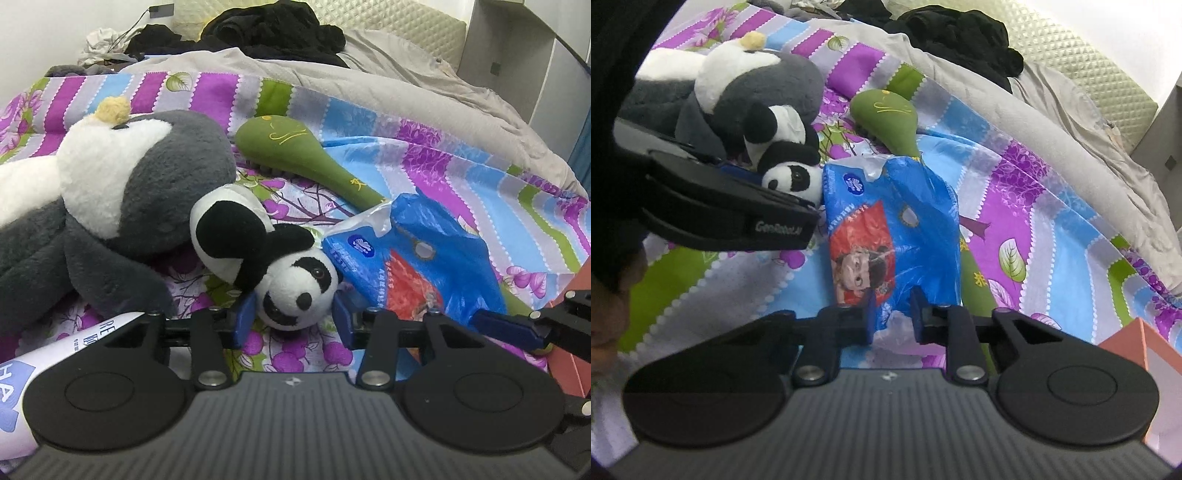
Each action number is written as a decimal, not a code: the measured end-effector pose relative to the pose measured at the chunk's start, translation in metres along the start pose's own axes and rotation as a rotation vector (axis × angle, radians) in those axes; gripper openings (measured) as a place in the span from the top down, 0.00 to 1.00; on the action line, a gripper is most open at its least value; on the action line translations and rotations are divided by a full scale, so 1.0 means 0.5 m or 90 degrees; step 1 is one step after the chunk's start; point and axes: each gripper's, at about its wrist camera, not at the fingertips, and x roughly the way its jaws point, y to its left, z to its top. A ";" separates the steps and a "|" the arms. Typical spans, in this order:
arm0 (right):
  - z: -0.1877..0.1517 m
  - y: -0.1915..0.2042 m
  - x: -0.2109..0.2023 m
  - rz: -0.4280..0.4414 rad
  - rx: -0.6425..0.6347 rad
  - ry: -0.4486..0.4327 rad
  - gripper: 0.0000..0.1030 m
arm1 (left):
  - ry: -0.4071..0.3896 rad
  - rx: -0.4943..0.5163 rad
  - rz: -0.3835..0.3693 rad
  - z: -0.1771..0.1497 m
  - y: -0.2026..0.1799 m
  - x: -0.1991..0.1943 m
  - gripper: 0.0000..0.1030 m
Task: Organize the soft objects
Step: 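Reach to the blue cartoon snack packet and grasp it with the right gripper, then lift the blue packet with the right gripper while the left gripper grasps the small panda plush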
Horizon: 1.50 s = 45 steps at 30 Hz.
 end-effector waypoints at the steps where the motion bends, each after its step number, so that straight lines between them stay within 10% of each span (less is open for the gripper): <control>1: 0.000 0.000 -0.002 0.000 0.001 0.000 0.83 | 0.000 -0.003 -0.002 0.001 0.001 -0.003 0.51; 3: -0.001 -0.001 -0.009 0.007 0.008 0.004 0.97 | -0.001 -0.007 -0.006 0.001 0.002 -0.012 0.52; 13: -0.014 -0.019 -0.064 0.010 0.061 -0.018 0.96 | -0.002 -0.018 -0.019 -0.020 0.010 -0.084 0.53; 19: 0.002 -0.078 -0.050 0.005 0.147 -0.007 0.60 | -0.001 -0.034 -0.026 -0.043 0.023 -0.113 0.54; 24: 0.009 -0.101 -0.004 0.028 0.171 -0.001 0.60 | 0.003 -0.039 -0.023 -0.051 0.025 -0.123 0.54; 45: -0.028 -0.086 -0.088 0.028 0.195 0.030 0.92 | 0.027 -0.020 -0.044 -0.102 0.022 -0.246 0.54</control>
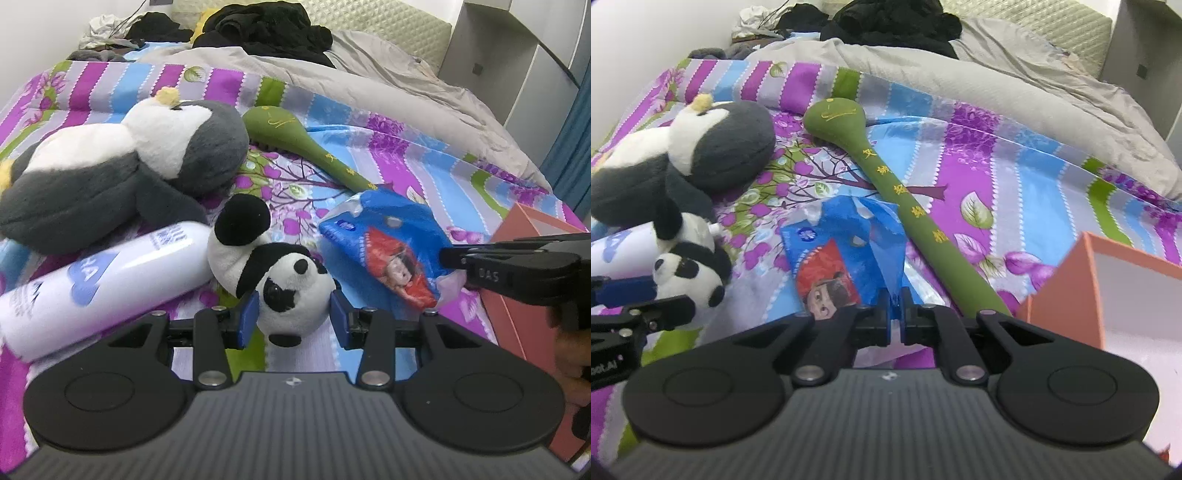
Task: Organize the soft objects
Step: 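Lift the blue packet with the right gripper while the left gripper grasps the small panda plush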
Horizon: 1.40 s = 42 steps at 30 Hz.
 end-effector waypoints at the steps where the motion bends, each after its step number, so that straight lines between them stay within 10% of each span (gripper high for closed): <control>1: -0.005 0.001 -0.010 -0.002 0.002 -0.002 0.92 | 0.001 -0.002 -0.002 -0.006 0.000 -0.012 0.54; 30: -0.269 0.100 -0.276 0.024 0.044 0.046 0.90 | 0.047 -0.028 -0.029 -0.239 0.029 -0.248 0.51; 37: -0.274 0.096 -0.283 0.043 0.065 0.039 0.57 | 0.050 -0.071 -0.035 -0.247 0.043 -0.253 0.35; 42: -0.268 0.090 -0.288 0.043 0.050 -0.001 0.57 | 0.057 -0.135 -0.055 -0.239 0.055 -0.245 0.33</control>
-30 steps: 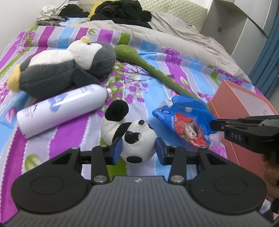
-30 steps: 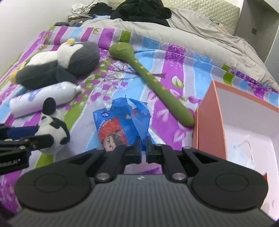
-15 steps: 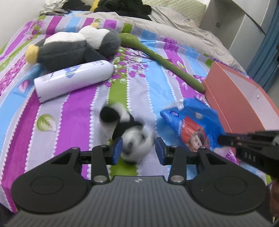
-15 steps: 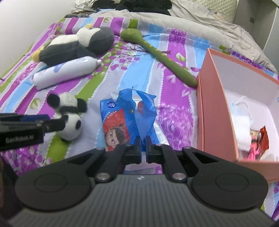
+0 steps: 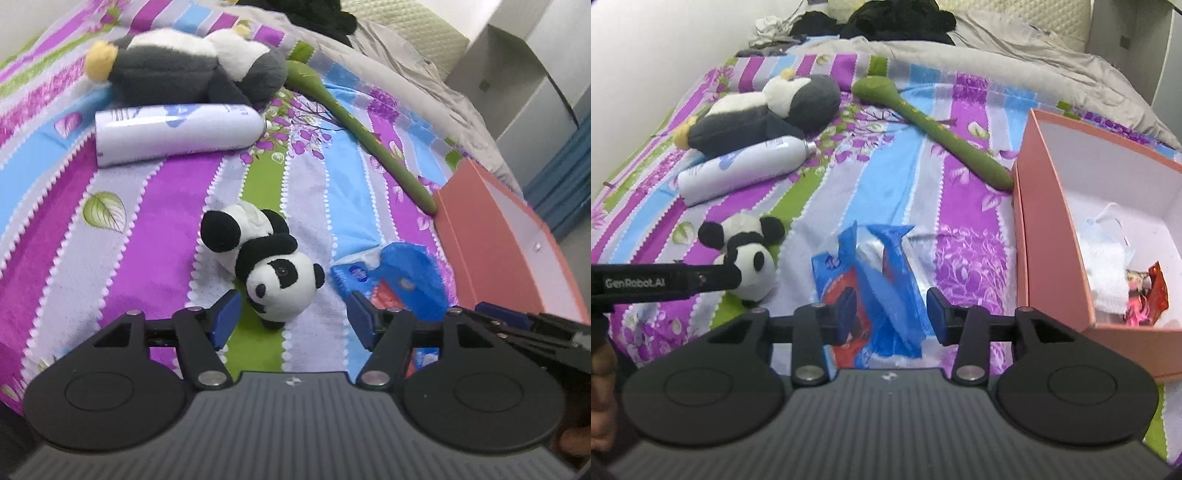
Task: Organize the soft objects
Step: 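Lift the blue packet with the right gripper while the left gripper grasps the small panda plush, then carry the small panda over the pink box with the left gripper while the right gripper carries the packet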
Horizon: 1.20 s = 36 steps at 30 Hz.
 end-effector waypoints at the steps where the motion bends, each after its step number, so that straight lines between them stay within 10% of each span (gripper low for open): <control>1: 0.002 -0.003 0.002 0.003 0.003 -0.003 0.57 | 0.005 -0.011 -0.002 0.002 0.002 0.004 0.33; 14: 0.007 -0.012 0.054 0.030 -0.020 0.007 0.57 | 0.034 -0.102 -0.003 0.023 0.018 0.047 0.18; 36: -0.003 -0.028 0.117 0.055 -0.007 0.059 0.73 | 0.040 -0.105 0.049 0.045 0.002 0.107 0.23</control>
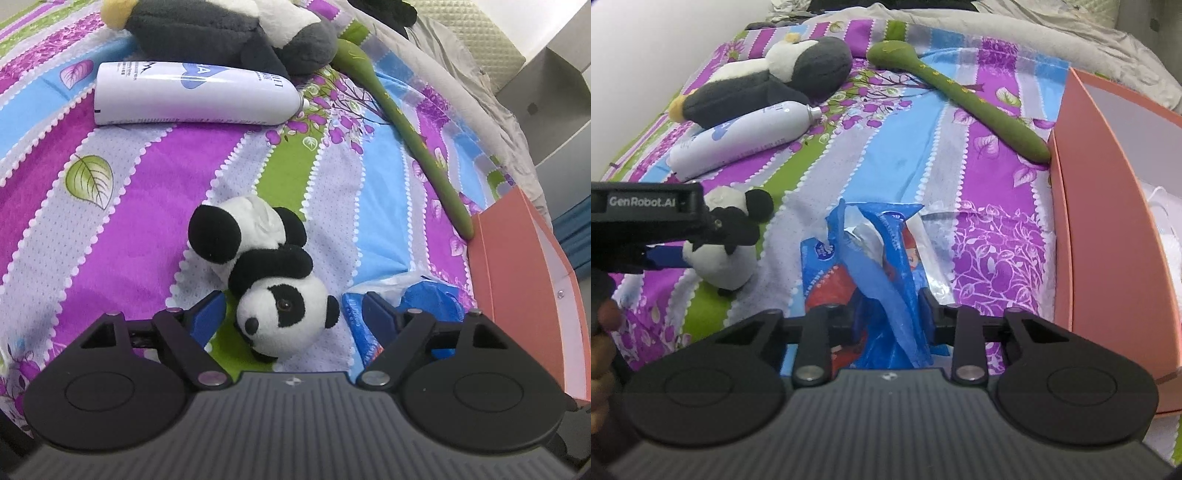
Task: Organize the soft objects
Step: 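Carry the small panda over the pink box with the left gripper while the right gripper carries the packet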
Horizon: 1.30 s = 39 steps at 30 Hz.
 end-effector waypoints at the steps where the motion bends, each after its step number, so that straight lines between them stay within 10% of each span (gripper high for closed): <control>1: 0.001 -0.001 0.002 0.002 0.003 0.004 0.77 | -0.003 0.002 0.003 0.002 0.000 -0.001 0.29; 10: 0.010 0.005 -0.014 -0.017 0.007 0.003 0.93 | -0.020 0.046 0.012 0.006 -0.004 -0.027 0.45; 39: -0.012 0.023 -0.246 -0.037 0.092 -0.108 0.93 | -0.079 0.196 -0.066 -0.053 -0.088 -0.245 0.46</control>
